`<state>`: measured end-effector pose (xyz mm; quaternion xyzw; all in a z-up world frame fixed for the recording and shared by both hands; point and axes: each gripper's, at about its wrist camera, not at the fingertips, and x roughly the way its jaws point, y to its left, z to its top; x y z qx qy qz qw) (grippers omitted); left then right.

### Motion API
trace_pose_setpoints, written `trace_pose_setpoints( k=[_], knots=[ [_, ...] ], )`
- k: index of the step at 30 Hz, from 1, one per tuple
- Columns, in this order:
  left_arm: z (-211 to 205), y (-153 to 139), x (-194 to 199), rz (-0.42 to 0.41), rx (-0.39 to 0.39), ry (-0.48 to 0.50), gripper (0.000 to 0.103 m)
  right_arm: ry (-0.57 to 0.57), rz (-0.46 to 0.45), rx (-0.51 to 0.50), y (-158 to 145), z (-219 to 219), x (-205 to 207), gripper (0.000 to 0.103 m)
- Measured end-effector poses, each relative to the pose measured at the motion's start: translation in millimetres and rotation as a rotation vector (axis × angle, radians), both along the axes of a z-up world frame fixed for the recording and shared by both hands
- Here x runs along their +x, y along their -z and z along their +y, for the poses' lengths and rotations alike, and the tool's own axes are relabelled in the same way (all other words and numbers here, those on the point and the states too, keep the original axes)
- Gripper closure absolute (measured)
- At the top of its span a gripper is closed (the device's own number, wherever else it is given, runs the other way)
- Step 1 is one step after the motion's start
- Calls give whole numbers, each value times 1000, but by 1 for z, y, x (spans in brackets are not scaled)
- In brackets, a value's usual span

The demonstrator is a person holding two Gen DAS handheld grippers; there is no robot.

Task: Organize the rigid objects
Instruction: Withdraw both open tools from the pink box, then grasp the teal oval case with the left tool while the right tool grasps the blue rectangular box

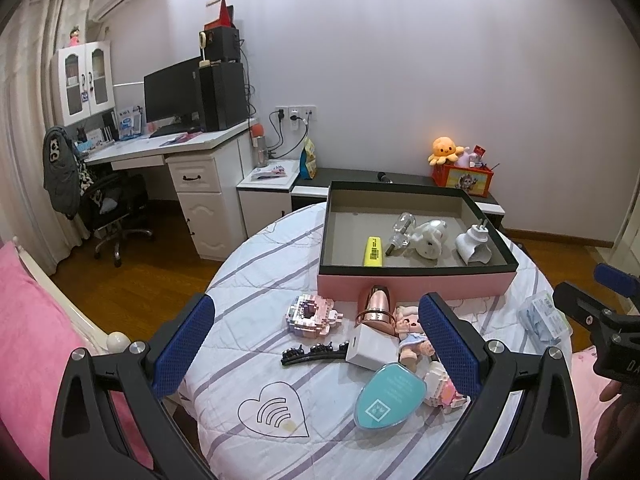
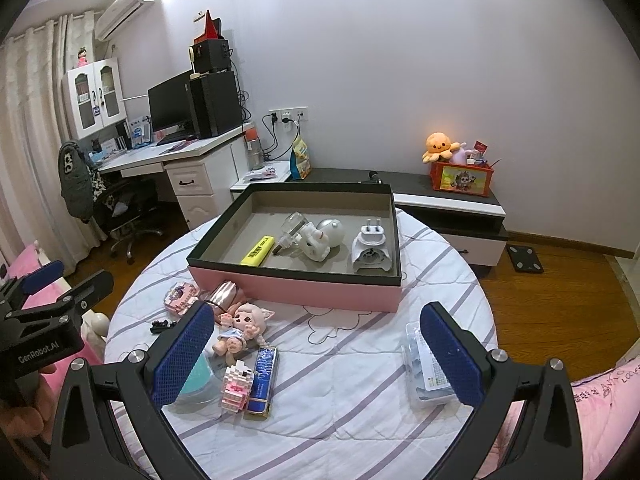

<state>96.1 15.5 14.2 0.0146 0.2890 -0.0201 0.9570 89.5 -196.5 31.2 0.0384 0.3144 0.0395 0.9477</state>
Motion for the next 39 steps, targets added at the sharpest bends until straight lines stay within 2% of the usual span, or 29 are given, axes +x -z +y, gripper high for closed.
trace_pose_setpoints(
  k=[12, 21, 27, 39],
  knots=[
    [3, 8, -3, 13, 3, 5, 0, -2, 8, -6, 0, -8, 3, 0],
    [27, 56, -4, 126, 5, 11, 0, -19, 112, -7, 39, -17, 5, 0],
    [2, 84, -12, 182, 27, 103, 0, -101, 191, -6, 66, 1, 5, 0],
    [-29, 113, 8, 231, 26, 201, 0, -121, 246, 30, 80, -1, 11, 0]
  ],
)
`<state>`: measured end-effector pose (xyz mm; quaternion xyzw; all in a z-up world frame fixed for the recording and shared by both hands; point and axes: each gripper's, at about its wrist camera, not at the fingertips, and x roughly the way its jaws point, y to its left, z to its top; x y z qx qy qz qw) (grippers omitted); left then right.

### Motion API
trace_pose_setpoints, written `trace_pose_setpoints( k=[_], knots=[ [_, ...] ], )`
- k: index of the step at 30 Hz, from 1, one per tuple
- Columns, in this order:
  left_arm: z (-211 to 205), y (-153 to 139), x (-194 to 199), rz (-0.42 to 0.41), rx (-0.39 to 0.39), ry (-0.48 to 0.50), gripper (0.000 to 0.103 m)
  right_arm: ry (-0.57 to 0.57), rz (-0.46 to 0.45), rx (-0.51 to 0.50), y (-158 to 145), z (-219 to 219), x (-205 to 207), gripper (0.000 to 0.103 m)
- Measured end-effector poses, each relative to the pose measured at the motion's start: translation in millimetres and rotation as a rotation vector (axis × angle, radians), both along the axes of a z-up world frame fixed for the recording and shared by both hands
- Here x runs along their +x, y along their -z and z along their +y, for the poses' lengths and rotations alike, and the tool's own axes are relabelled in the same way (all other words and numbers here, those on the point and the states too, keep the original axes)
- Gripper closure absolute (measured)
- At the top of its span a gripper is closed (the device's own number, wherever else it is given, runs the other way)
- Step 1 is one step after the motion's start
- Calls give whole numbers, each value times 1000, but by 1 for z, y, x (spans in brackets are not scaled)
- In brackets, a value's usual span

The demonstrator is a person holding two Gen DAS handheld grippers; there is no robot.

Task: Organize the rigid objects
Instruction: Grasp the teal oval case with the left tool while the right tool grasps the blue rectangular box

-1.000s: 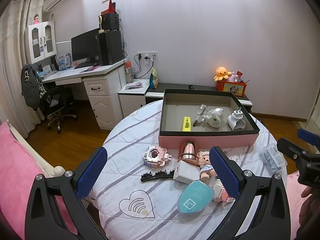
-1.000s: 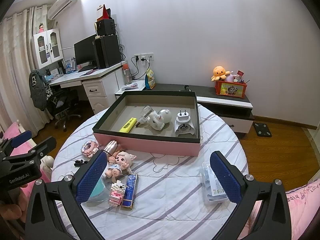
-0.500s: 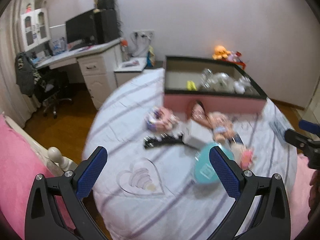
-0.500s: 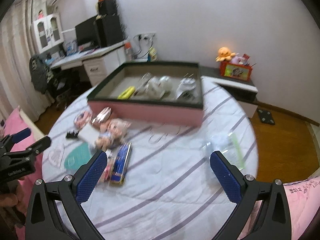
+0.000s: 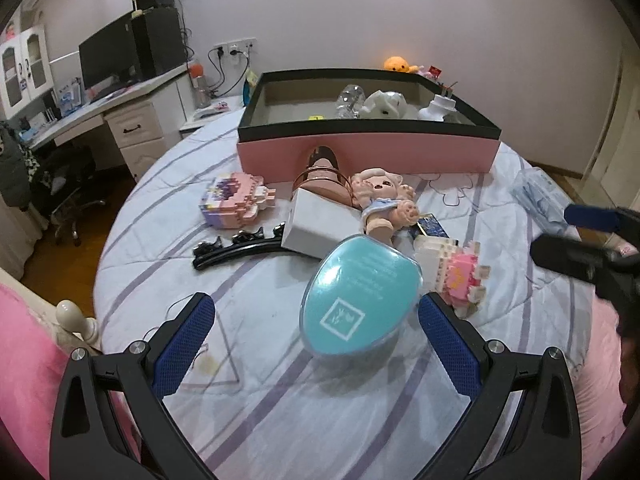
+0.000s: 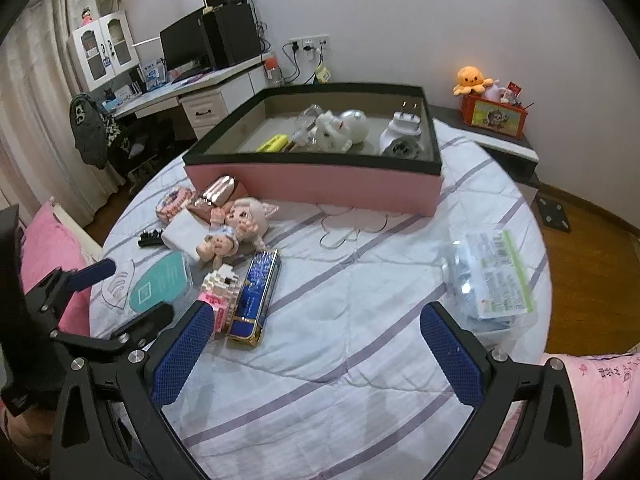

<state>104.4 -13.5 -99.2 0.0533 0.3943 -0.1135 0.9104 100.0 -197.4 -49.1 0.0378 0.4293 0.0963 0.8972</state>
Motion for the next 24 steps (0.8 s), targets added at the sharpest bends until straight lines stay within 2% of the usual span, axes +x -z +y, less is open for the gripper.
trace_pose_setpoints(
  k=[2, 4, 6, 10, 17, 19, 24],
  knots=[
    [-3, 3, 7, 5, -8, 10, 1, -7, 25, -14, 7, 4, 3, 0],
    [-3, 7, 14, 19, -14, 14, 10, -13, 41, -22, 13, 7, 5, 0],
    [-2, 12, 20, 52, -32, 17, 28, -21, 59, -33, 19, 12, 10, 0],
    [6, 20, 24, 82, -53, 6, 43, -29, 77, -37, 27, 20, 18, 4],
    [16, 20, 22, 67, -63, -13, 45, -49, 101, -38, 38, 32, 30, 12],
    [15, 21, 24, 65, -50, -25, 45, -46, 114, -43, 42, 32, 32, 24],
    [16, 21, 27, 63, -40, -24, 46, -49, 115, -81, 44, 38, 30, 29]
  ],
)
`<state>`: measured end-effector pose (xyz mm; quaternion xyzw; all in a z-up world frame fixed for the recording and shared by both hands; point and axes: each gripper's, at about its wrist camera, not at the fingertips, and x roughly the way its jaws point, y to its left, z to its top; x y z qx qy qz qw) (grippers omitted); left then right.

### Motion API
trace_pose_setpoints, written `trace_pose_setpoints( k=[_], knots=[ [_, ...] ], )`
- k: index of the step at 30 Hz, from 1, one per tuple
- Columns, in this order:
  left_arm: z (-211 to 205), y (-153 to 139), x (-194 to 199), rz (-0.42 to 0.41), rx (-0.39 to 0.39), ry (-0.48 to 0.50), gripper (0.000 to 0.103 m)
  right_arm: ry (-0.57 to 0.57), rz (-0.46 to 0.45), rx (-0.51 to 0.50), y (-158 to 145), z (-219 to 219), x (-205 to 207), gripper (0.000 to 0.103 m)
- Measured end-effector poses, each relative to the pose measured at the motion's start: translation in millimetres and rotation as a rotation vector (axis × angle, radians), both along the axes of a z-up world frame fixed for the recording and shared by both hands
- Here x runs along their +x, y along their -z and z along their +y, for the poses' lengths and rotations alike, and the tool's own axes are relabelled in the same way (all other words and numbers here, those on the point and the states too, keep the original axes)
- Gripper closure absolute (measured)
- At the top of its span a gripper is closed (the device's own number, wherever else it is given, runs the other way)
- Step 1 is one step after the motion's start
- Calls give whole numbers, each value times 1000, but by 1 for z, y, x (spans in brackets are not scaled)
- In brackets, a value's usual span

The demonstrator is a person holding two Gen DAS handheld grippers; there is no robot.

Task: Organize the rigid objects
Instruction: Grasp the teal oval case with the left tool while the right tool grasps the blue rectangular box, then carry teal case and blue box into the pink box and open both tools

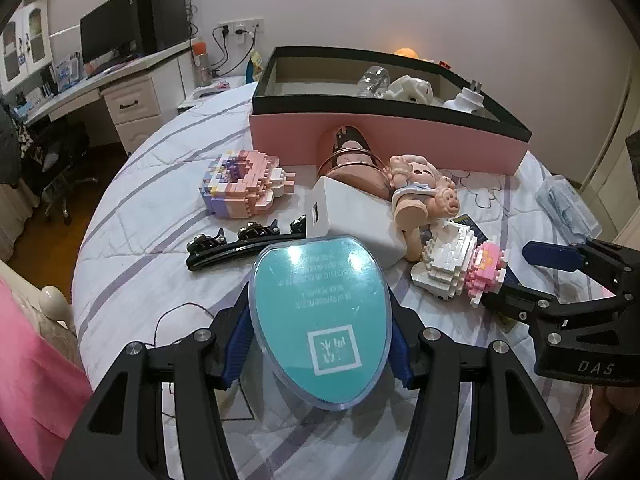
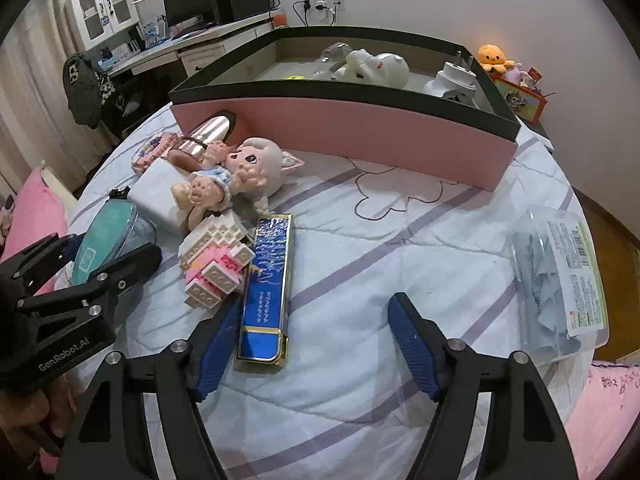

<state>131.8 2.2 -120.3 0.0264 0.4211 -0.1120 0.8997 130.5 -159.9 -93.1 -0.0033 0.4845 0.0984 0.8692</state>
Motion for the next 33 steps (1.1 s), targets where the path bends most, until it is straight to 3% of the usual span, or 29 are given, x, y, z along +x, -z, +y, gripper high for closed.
trace_pose_setpoints(
  k=[5, 7, 9, 16, 33],
  knots=[
    [1, 1, 1, -10, -32, -4, 47, -41, -50, -70, 4, 19, 6, 39],
    [5, 0, 0, -13, -61, -12, 47, -67, -56, -67, 2, 24, 7, 64],
    [6, -1, -1, -19, -66, -13, 47, -76, -54, -56, -1, 24, 5, 82],
    [7, -16, -11, -65, -58, -8, 47, -38, -55, 51, -10, -3, -6, 82],
    [2, -60, 3, -129, -64, 22, 47, -31, -139, 140, -53, -23, 4, 82]
  ],
)
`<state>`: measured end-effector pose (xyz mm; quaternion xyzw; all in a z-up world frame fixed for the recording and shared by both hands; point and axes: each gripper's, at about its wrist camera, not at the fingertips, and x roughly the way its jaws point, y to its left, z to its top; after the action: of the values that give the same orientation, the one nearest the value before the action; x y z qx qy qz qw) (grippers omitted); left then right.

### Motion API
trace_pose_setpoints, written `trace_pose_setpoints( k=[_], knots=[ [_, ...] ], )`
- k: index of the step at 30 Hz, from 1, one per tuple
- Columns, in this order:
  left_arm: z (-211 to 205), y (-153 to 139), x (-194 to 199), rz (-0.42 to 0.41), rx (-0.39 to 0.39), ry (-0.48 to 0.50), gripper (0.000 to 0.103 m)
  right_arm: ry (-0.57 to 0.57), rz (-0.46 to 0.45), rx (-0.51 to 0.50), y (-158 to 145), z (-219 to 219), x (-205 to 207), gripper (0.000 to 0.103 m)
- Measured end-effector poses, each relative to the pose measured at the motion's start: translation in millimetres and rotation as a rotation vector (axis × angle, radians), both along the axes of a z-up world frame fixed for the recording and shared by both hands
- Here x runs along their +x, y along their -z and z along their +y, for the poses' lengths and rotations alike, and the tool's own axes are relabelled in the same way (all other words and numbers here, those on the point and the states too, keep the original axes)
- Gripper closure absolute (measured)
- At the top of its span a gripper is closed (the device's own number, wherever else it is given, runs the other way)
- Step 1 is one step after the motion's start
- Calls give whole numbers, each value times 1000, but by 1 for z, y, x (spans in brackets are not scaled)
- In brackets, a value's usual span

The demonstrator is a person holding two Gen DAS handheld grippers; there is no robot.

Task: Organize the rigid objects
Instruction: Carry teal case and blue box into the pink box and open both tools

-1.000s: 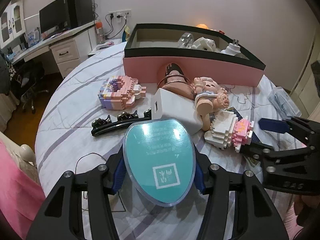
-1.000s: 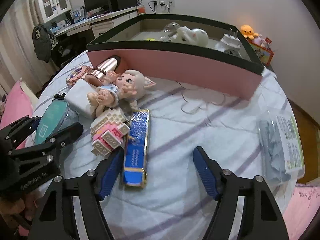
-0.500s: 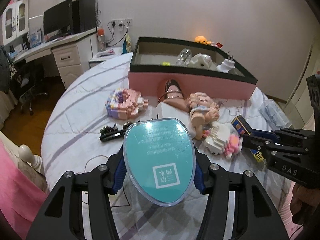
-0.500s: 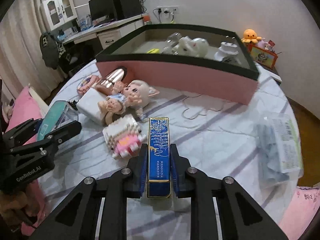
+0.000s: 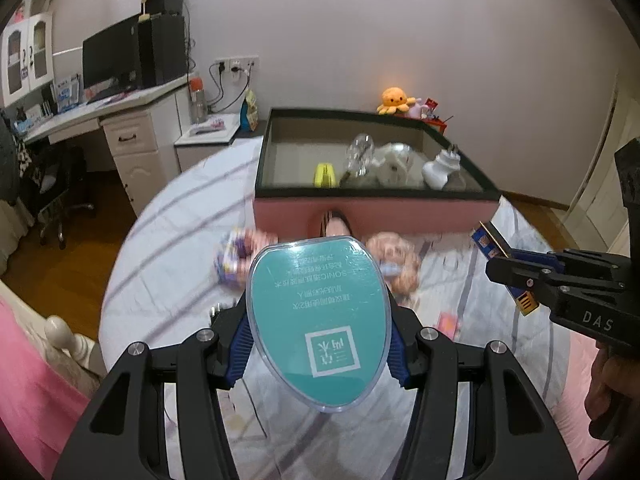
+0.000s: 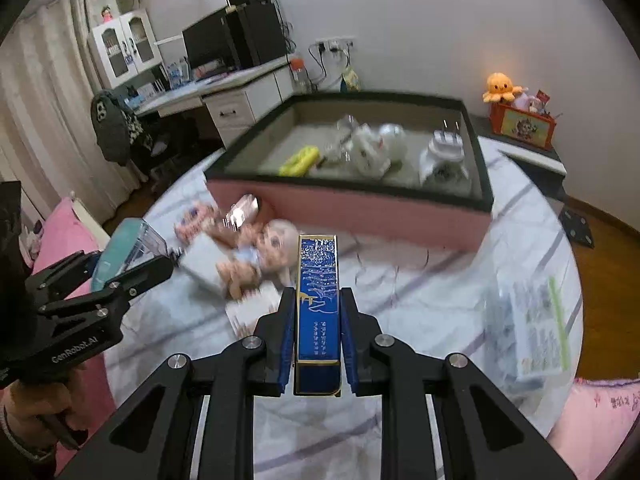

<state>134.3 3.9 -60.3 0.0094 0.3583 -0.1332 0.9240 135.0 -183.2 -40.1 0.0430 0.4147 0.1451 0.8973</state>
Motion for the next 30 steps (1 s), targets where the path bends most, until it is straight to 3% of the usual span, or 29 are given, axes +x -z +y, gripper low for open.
trace_pose_setpoints(
  k=[7, 12, 22, 30],
  knots=[
    [-13, -44, 48, -111, 43, 21, 47, 11, -83, -2, -35, -8, 43, 82],
    [-31, -61, 91, -141, 38, 47, 47, 35, -110, -4, -50, -15, 90, 82],
    [-64, -21, 178, -5, 25, 63, 47, 68, -12, -34, -14, -19, 152, 82],
    [-70, 10, 203, 93, 27, 65, 47, 78, 46, -51, 8, -23, 168, 81]
  ],
)
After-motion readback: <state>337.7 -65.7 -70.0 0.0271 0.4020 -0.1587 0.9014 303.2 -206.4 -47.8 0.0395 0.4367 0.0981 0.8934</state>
